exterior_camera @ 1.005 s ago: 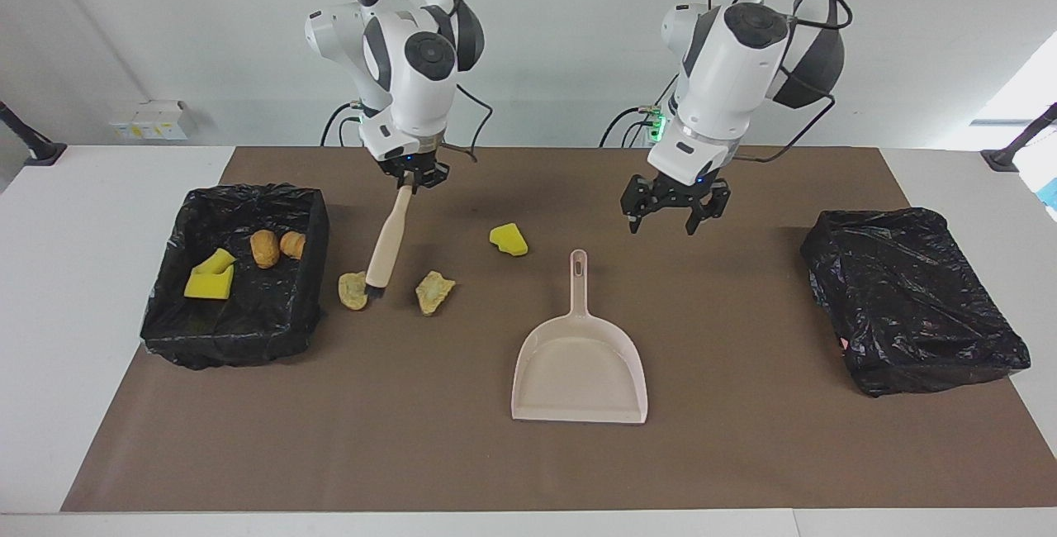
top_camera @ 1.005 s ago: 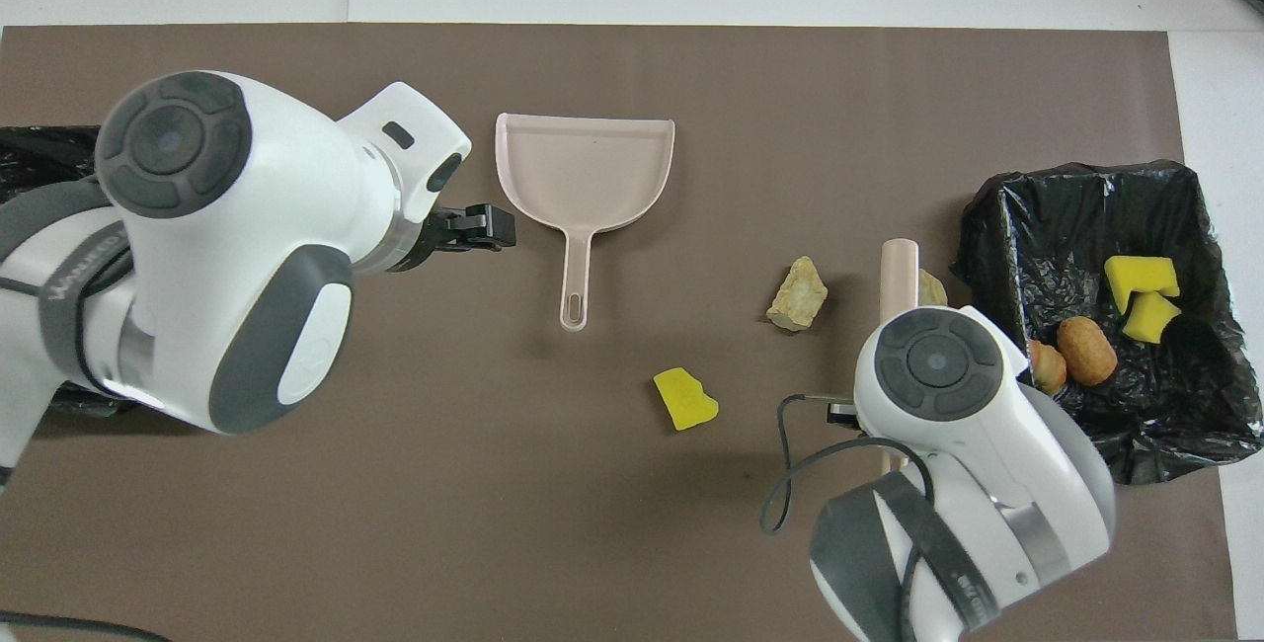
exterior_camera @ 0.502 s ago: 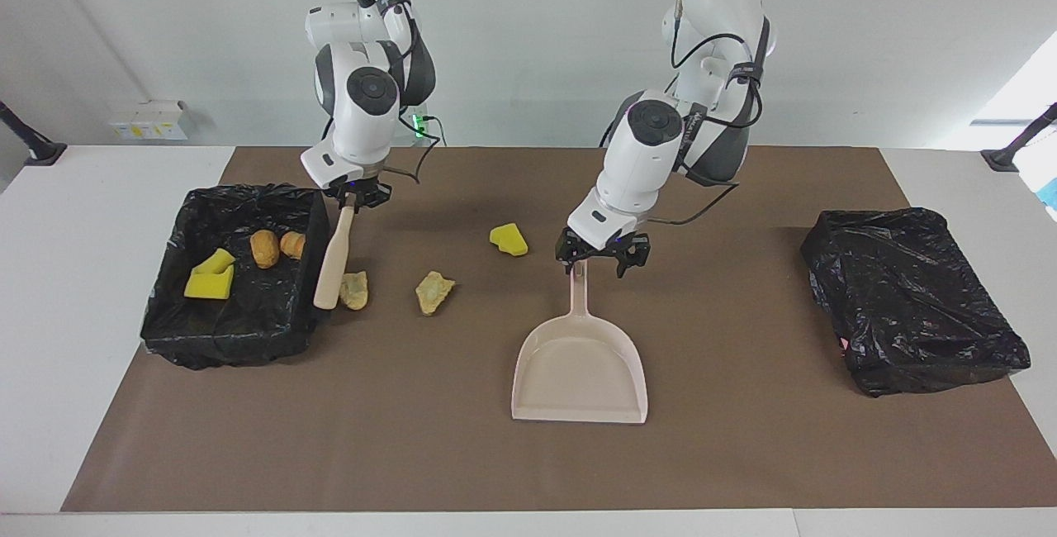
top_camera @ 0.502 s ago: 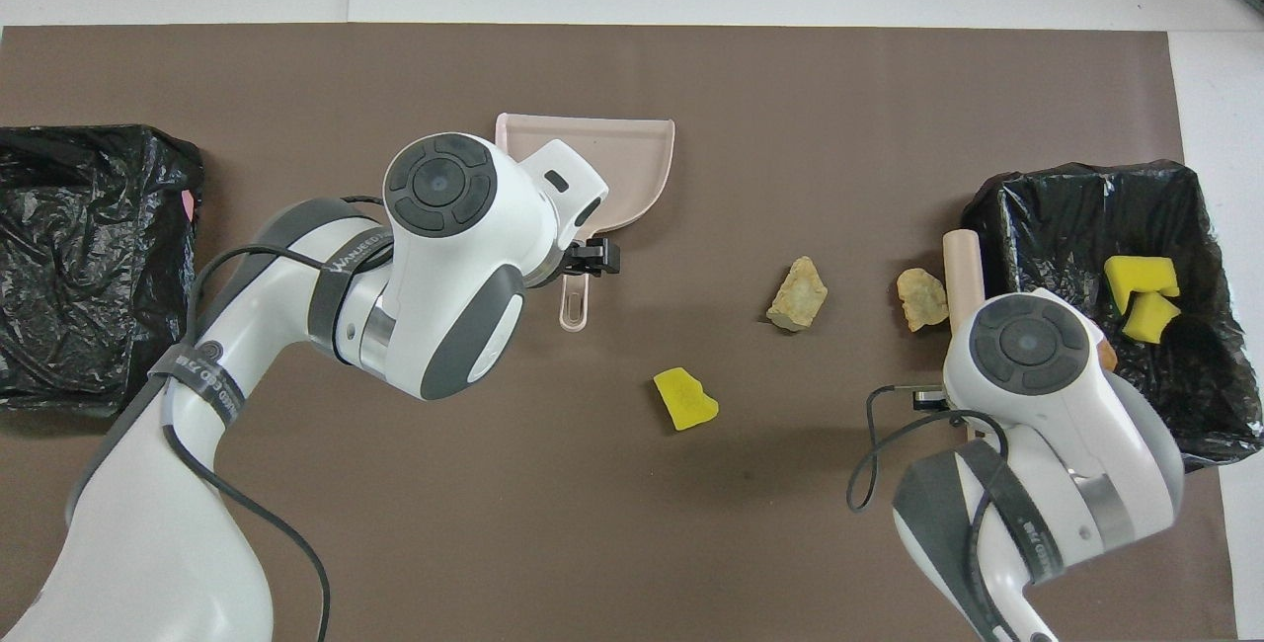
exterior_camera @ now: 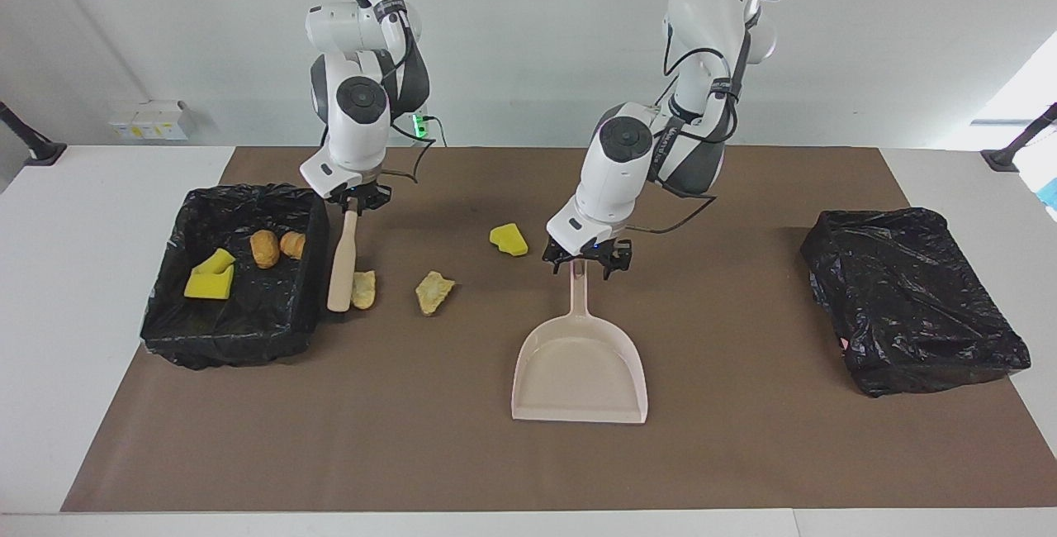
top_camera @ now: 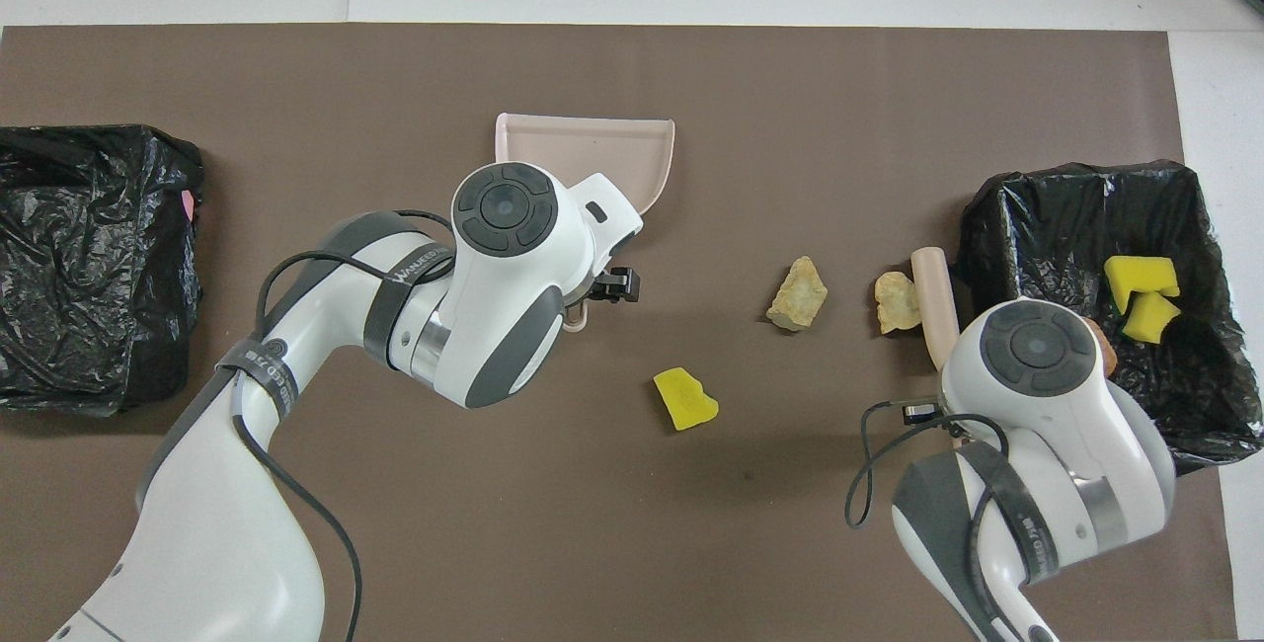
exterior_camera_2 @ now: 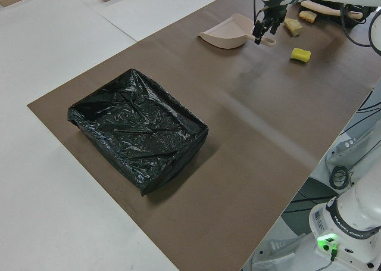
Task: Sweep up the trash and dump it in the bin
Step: 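Grasp the dustpan with the left gripper while the right gripper moves the brush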
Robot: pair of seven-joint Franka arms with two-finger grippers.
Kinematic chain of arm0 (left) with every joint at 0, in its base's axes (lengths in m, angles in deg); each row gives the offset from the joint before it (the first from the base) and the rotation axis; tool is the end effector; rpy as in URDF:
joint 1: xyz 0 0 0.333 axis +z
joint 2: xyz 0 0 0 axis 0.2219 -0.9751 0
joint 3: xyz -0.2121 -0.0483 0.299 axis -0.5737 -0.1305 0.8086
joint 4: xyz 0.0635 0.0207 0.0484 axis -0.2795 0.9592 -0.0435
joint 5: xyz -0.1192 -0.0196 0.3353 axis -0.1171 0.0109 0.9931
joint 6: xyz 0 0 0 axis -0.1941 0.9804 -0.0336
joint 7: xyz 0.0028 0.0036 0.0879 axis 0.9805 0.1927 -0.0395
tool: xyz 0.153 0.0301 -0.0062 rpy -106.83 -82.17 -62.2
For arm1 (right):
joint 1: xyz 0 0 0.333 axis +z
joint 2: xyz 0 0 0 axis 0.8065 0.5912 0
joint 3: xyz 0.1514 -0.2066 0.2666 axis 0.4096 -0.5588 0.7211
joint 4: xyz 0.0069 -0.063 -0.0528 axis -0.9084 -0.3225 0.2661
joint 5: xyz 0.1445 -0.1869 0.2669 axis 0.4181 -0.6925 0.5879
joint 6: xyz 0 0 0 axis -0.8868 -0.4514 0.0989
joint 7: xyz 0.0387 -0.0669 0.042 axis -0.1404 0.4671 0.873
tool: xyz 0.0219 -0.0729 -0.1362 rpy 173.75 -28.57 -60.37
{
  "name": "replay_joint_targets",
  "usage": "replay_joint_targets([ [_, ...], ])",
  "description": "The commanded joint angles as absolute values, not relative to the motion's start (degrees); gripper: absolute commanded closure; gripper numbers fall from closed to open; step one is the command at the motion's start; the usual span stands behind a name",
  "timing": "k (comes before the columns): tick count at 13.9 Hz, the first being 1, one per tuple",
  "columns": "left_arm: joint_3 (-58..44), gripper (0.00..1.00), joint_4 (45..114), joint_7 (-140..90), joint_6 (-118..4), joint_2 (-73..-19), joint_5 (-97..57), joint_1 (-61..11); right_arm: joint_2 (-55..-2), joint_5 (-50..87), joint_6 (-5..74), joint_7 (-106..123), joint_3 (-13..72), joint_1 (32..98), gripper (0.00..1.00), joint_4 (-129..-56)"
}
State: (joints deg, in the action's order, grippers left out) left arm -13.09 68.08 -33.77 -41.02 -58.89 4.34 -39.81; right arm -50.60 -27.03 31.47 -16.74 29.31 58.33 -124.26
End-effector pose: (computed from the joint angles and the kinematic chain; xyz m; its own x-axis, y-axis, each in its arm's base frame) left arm 0.5344 -0.3740 0.3855 0.9836 -0.1801 0.0007 -0.1796 -0.9806 0.0782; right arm 0.4076 0.0538 0.3891 0.9823 0.0037 -0.1871 0.0573 -0.9578 0.2817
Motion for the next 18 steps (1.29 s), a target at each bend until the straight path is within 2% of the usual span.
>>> replay_joint_targets([
  [1, -12.15, 0.00, 67.88, -32.81, -41.61, -59.07, 5.52, -40.68, -49.40, -24.06, 35.29, -14.64, 29.53, 59.20, 1.00, -124.95],
  [2, -12.06, 0.08, 67.61, -32.81, -41.09, -59.07, 5.60, -40.77, -49.13, -20.92, 35.83, -14.55, 29.45, 61.03, 1.00, -124.69],
  [3, -12.06, 0.39, 67.61, -32.81, -40.73, -59.07, 5.69, -40.86, -48.95, -17.76, 36.18, -14.55, 29.45, 61.83, 1.00, -124.43],
  [5, -12.06, 0.78, 67.61, -32.90, -40.29, -59.15, 6.04, -41.12, -48.51, -13.52, 36.36, -14.02, 29.45, 64.38, 1.00, -123.46],
  [6, -12.06, 0.84, 67.61, -32.81, -39.94, -59.07, 6.57, -41.12, -48.16, -12.20, 36.27, -14.02, 29.45, 65.52, 1.00, -122.85],
  [9, -12.15, 0.85, 67.52, -32.55, -39.24, -59.07, 7.10, -41.12, -47.46, -5.17, 36.01, -13.76, 29.53, 68.69, 1.00, -121.00],
  [13, -12.06, 0.85, 65.69, -32.10, -37.48, -58.28, 6.76, -41.12, -45.79, -2.87, 32.16, -12.09, 29.45, 72.30, 1.00, -115.04],
  [15, -11.89, 0.98, 64.80, -32.02, -35.20, -57.84, 7.36, -41.29, -46.22, -3.04, 26.98, -12.09, 29.27, 71.95, 1.00, -111.43],
  [18, -11.97, 1.00, 65.24, -31.23, -33.10, -54.77, 8.24, -40.77, -47.98, -6.63, 20.99, -12.79, 29.01, 71.68, 1.00, -108.95],
])
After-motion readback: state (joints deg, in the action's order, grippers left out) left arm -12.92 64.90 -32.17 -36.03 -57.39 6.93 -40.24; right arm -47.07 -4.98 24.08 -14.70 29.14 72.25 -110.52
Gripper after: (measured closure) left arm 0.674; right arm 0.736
